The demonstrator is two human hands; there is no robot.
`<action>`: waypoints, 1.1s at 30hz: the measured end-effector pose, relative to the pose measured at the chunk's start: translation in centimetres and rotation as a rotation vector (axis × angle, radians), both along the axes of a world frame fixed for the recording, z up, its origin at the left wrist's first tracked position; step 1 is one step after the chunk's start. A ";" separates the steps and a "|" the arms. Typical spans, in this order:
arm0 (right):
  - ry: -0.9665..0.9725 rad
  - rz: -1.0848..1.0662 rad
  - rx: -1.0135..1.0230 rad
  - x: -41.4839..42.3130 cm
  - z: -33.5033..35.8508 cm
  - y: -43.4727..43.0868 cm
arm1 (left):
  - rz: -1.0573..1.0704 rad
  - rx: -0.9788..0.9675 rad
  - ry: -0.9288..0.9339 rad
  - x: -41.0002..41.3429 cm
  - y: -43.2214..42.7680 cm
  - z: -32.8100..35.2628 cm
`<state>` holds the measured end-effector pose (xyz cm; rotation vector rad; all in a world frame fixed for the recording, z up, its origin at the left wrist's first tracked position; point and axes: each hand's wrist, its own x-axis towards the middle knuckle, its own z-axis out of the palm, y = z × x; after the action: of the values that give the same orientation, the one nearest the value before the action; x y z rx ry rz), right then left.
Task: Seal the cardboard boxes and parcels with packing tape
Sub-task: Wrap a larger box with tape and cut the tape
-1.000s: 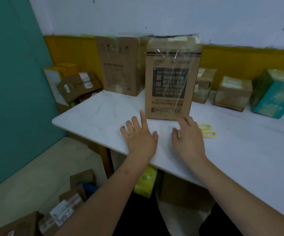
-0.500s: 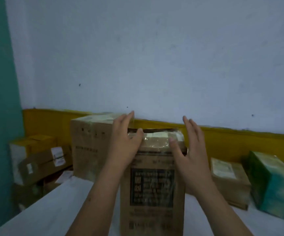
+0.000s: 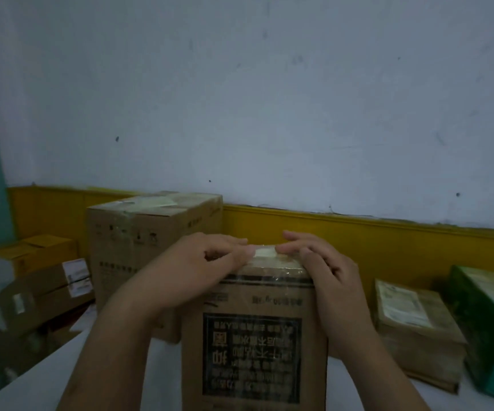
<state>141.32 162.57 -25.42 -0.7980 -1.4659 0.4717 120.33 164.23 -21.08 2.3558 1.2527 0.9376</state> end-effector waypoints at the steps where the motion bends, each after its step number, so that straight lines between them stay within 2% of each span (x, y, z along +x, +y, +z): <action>1: 0.016 -0.003 0.014 0.0 -0.1 0.0 | -0.030 -0.023 0.033 -0.1 -0.4 0.1; 9: -0.002 -0.088 0.114 0.7 -0.6 0.3 | -0.044 -0.052 0.112 0.3 -1.9 0.4; 14: -0.030 -0.083 0.085 0.6 -0.7 0.0 | -0.019 -0.016 0.129 0.1 -2.2 0.1; 20: -0.057 -0.110 0.132 0.7 -0.7 -0.4 | 0.004 0.027 0.047 0.4 -3.1 -0.8; 23: -0.195 -0.173 0.128 1.2 -0.3 -0.5 | 0.091 0.121 0.005 0.8 -3.3 -1.1; 25: -0.333 -0.267 0.224 1.9 0.1 -1.2 | 0.143 0.288 0.062 0.4 -3.7 -1.3; 28: -0.322 -0.378 0.332 2.0 0.4 -3.7 | 0.184 0.482 -0.011 -0.7 -5.1 -1.5; 30: -0.289 -0.452 0.436 1.3 -0.1 -6.4 | 0.192 0.526 -0.127 -1.1 -6.5 -1.8; 33: -0.538 -0.582 0.526 -0.2 -1.9 -9.3 | 0.147 0.466 -0.209 -1.0 -7.3 -2.5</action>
<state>141.14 153.27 -27.33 -0.9030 -1.6402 -0.5928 119.34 156.91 -23.55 2.4283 1.2405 1.6289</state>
